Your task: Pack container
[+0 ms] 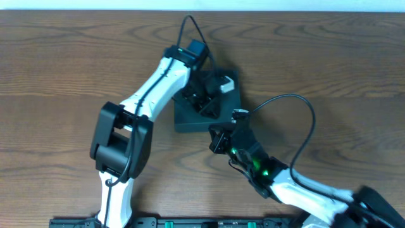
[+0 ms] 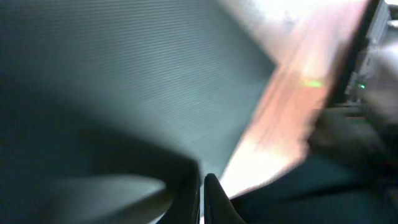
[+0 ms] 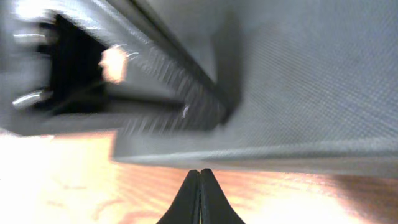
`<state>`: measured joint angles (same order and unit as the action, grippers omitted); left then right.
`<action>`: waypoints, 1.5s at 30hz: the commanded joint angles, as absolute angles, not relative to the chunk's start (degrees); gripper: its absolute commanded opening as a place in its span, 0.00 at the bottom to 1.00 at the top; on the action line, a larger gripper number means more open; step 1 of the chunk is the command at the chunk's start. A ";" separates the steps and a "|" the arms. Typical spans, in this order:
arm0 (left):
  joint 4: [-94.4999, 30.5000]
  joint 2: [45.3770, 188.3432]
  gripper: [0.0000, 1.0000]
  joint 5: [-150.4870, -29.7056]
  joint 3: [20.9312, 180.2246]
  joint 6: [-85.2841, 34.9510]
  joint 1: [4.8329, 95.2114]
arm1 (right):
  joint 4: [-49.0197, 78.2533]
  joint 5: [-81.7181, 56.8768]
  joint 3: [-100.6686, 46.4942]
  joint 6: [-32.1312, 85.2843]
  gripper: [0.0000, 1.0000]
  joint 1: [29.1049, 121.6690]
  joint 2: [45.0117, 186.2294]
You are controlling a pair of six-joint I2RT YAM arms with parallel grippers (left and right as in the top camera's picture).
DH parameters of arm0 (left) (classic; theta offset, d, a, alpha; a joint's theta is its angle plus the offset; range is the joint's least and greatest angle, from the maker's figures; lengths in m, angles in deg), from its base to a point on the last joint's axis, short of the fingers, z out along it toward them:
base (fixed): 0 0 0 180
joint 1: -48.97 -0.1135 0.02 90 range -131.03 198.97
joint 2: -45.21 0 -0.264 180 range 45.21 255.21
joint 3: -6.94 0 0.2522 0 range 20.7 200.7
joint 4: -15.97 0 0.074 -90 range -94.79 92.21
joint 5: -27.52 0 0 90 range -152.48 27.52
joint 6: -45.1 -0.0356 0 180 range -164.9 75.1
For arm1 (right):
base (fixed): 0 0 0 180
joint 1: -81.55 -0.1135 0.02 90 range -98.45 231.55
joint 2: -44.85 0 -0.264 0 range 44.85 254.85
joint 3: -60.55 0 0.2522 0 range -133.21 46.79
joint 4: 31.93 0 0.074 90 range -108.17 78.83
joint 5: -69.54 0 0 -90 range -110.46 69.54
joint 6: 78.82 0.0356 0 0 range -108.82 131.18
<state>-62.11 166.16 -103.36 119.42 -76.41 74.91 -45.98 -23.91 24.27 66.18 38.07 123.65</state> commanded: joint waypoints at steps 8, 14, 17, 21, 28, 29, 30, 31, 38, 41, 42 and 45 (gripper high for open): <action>-62.55 152.96 0.06 -99.78 119.92 -74.33 62.40 | -27.36 -31.21 23.44 56.83 0.02 37.37 100.53; -63.57 144.10 0.06 -100.24 119.92 -72.96 55.98 | -21.04 -40.50 23.41 49.90 0.02 37.39 86.19; -63.62 139.58 0.06 -101.29 119.92 -72.98 54.56 | -20.93 -40.39 23.41 45.59 0.15 37.37 80.81; -63.42 134.68 0.51 -101.31 119.92 -72.98 54.62 | -19.67 -37.65 23.41 45.59 0.99 37.37 76.31; -63.00 132.85 0.95 -101.46 119.90 -66.92 54.64 | -18.31 -32.87 23.44 45.61 0.99 37.37 75.55; -63.64 132.87 0.95 -101.22 119.90 -66.53 54.62 | -18.29 -32.87 23.44 45.61 0.99 37.37 75.72; -63.99 132.87 0.95 -100.43 119.90 -66.51 54.62 | -18.14 -32.87 23.44 45.61 0.99 37.37 75.94; -63.94 132.85 0.95 -99.19 119.90 -66.55 54.62 | -17.79 -32.87 23.44 45.61 0.99 37.37 76.03; -63.97 132.87 0.96 -91.95 119.90 -66.53 54.62 | -10.27 -32.87 23.44 45.61 0.99 37.37 76.31; -63.97 132.87 0.95 -90.03 119.90 -66.55 54.62 | -4.19 -32.87 23.44 45.61 0.99 37.37 76.33; -63.97 132.87 0.95 -89.86 119.90 -66.53 54.62 | -2.53 -32.87 23.44 45.61 0.99 37.37 76.33; -63.97 132.87 0.95 -89.86 119.90 -66.53 54.62 | 3.09 -32.87 23.44 45.61 0.99 37.37 76.35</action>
<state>-63.79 132.61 -91.58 119.42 -67.14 54.64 0.88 -32.80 23.81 46.49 38.07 76.33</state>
